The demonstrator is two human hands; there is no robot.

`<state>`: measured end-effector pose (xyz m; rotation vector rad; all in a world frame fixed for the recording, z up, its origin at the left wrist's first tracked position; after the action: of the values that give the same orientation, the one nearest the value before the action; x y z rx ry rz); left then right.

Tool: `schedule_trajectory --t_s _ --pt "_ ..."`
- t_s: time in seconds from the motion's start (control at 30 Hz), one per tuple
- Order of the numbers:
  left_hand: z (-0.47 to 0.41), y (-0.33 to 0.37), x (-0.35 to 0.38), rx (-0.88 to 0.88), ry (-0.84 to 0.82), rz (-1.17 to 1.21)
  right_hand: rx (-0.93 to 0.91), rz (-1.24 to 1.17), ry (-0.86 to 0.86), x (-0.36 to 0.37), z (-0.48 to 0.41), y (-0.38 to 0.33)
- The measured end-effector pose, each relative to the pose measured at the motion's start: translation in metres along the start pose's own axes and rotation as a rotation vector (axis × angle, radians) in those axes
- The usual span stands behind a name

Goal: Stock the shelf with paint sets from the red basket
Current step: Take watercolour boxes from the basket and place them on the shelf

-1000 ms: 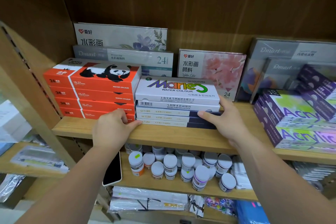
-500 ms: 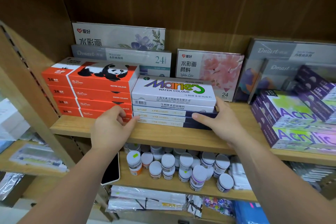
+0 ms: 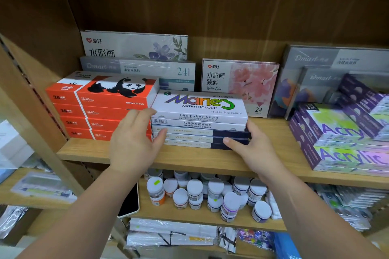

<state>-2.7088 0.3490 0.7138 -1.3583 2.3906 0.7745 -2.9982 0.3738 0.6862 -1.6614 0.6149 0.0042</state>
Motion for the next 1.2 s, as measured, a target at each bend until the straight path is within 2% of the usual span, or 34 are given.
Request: schedule_trajectory --t_s 0.07,0.13,0.23,0.33,0.6,0.73,1.2 --pt "-0.015 0.008 0.005 0.16 0.004 -0.049 0.007 0.033 0.046 0.0 0.0 0.0" --pt "-0.024 0.016 0.011 0.237 -0.059 -0.128 0.006 0.048 0.126 0.004 0.004 -0.002" --pt "-0.021 0.021 0.019 0.226 -0.184 -0.205 -0.004 0.096 0.226 0.008 0.006 0.0" --pt "-0.013 0.017 0.025 0.204 -0.209 -0.193 -0.02 0.127 0.252 0.009 0.005 0.001" --pt "-0.006 0.008 0.03 0.096 -0.231 -0.133 -0.065 0.011 0.119 -0.01 -0.008 0.009" --pt "-0.004 0.006 0.032 0.103 -0.221 -0.118 -0.105 -0.01 0.058 -0.011 -0.011 0.009" --pt "-0.006 0.004 0.03 0.093 -0.186 -0.074 -0.073 -0.042 0.1 -0.005 -0.013 0.006"
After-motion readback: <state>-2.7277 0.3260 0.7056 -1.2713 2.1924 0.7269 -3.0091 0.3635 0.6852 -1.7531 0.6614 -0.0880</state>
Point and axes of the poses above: each hand's wrist, its own z-axis away from the middle knuckle, its own x-axis out of the palm, y = z × x, the point moved 1 cm from there along -z, towards the middle knuckle, and after that the axes turned 9 degrees about y, right-handed, at the moved point
